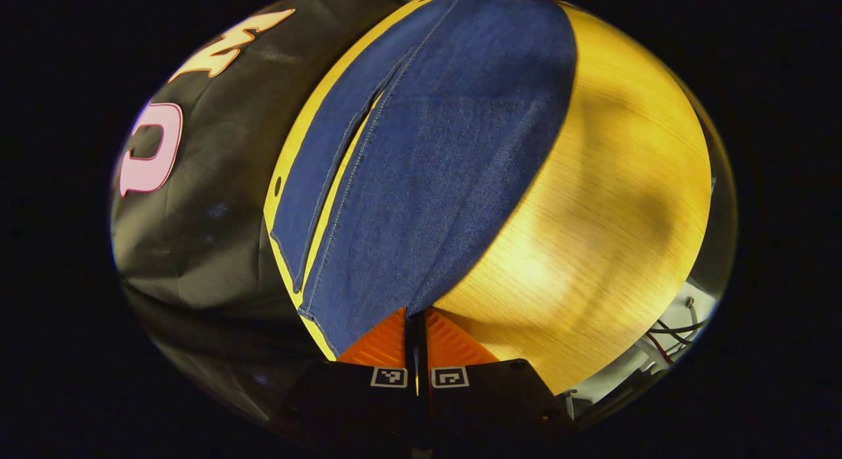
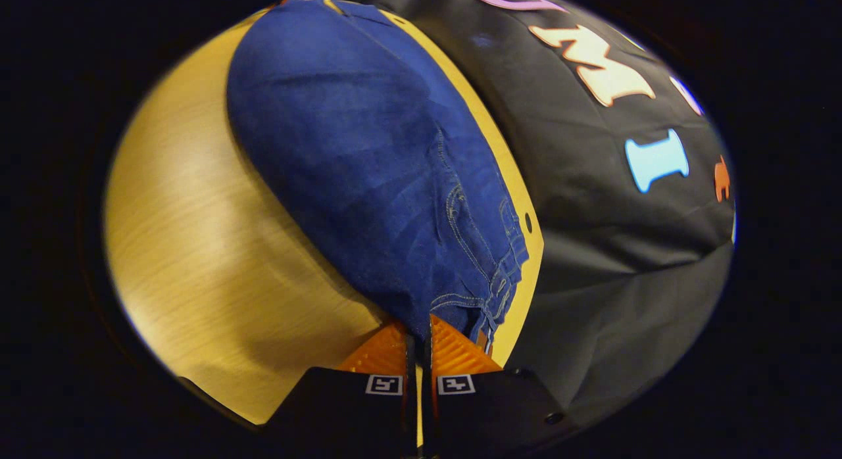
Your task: Grasp the waist and the cuffs of the jeans and fold them to make the two legs overlap; first hold the waist and fold one-third of the jeans toward the cuffs, then hold the cuffs and fold the remaining one-third in the same direction to finish folding.
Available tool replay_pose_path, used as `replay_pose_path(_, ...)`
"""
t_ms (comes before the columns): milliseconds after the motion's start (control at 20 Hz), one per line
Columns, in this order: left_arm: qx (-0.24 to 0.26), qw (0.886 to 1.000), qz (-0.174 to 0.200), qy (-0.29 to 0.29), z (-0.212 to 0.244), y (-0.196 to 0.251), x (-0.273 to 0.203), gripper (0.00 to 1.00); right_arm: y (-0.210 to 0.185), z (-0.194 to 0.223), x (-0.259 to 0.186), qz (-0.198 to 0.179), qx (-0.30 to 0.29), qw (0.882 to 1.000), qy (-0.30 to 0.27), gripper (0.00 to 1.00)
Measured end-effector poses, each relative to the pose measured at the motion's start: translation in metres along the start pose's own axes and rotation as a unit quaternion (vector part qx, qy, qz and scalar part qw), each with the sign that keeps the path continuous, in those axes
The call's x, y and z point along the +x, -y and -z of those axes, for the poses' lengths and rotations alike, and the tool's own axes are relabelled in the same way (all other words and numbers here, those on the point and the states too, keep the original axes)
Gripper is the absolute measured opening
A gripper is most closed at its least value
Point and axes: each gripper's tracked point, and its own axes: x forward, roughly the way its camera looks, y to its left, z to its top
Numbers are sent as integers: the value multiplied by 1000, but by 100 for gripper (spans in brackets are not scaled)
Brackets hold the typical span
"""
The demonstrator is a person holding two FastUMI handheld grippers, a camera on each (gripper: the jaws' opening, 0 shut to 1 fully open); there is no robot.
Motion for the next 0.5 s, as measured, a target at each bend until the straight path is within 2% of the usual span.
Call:
replay_pose_path(100, -17, 1000, -13, 2, -3, -8, -4, 0, 14, -9, -9, 21, 21, 1000, 3, 5)
replay_pose_path(250, -76, 996, -36, 3, -11, -32, -14, 0, 52, -32, -25, 69, 68, 995, 14, 5)
replay_pose_path(500, -162, 983, -78, 26, -41, -97, -36, 0, 120, -70, -26, 133, 157, 978, 32, 5)
